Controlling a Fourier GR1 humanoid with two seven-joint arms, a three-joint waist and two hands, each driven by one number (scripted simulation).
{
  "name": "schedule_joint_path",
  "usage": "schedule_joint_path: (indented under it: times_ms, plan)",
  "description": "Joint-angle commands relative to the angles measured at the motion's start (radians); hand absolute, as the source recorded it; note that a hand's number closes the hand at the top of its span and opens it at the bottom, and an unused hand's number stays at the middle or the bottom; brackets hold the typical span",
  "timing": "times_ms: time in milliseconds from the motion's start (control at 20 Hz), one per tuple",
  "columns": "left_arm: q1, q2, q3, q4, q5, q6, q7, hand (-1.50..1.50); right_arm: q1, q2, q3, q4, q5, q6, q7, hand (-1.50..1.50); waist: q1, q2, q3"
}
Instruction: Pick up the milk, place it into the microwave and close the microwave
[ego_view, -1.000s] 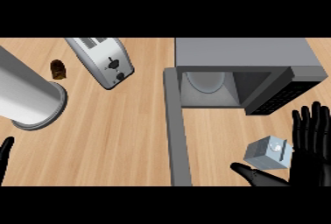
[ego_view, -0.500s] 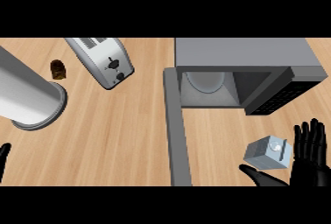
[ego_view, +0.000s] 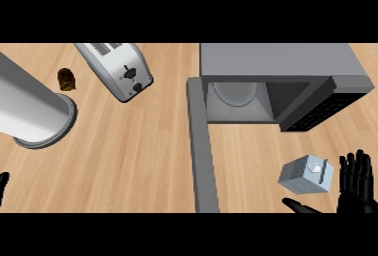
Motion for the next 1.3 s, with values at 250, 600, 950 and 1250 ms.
schedule_joint_path:
  times_ms: [250,600,950,1250]
  plan:
    - [0.003,-0.004,0.028,0.038,0.018,-0.053,-0.042,-1.5,-0.13,-0.052,-0.084,0.219,-0.008,0.069,-0.116,-1.5,0.003,0.001,0.0]
    - [-0.004,0.031,0.093,-0.006,0.087,-0.043,0.038,-1.5,-0.189,-0.015,-0.093,0.364,0.02,0.035,-0.192,-1.5,0.002,0.001,0.0]
    - [-0.009,-0.005,0.007,0.015,-0.004,-0.018,-0.004,-1.5,-0.236,-0.086,-0.222,0.594,0.019,-0.006,-0.282,-1.5,0.003,0.002,0.001]
    - [0.006,-0.005,0.025,-0.091,0.042,-0.016,0.094,-1.5,-0.273,-0.086,-0.236,0.754,0.002,0.043,-0.381,-1.5,0.003,0.001,0.0]
